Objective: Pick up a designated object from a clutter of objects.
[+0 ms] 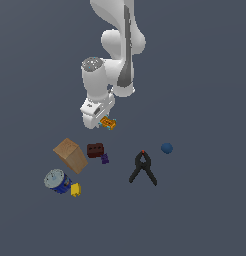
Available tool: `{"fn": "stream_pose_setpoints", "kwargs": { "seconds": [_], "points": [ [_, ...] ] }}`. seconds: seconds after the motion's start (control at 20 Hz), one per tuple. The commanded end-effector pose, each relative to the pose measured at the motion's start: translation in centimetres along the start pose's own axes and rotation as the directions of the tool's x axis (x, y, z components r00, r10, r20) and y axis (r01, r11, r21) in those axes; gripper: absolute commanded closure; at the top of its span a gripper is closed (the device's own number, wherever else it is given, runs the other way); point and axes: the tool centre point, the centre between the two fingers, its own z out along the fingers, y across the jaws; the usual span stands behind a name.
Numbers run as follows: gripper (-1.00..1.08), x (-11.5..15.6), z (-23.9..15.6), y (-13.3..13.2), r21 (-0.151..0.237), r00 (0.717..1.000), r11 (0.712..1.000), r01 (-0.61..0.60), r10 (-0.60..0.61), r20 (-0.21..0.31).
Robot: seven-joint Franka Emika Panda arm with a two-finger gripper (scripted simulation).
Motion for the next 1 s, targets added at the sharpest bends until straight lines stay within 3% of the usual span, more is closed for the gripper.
{"fn": "stream_pose_setpoints", "kwargs": {
  "seconds": [0.0,0.95],
  "points": [
    [1.08,1.0,-1.2,-0.5,0.000,1.000,1.000,0.000,0.000,-0.001],
    [1.08,11.9,-13.3,-5.0,0.000,1.000,1.000,0.002,-0.002,-0.010]
  ]
}}
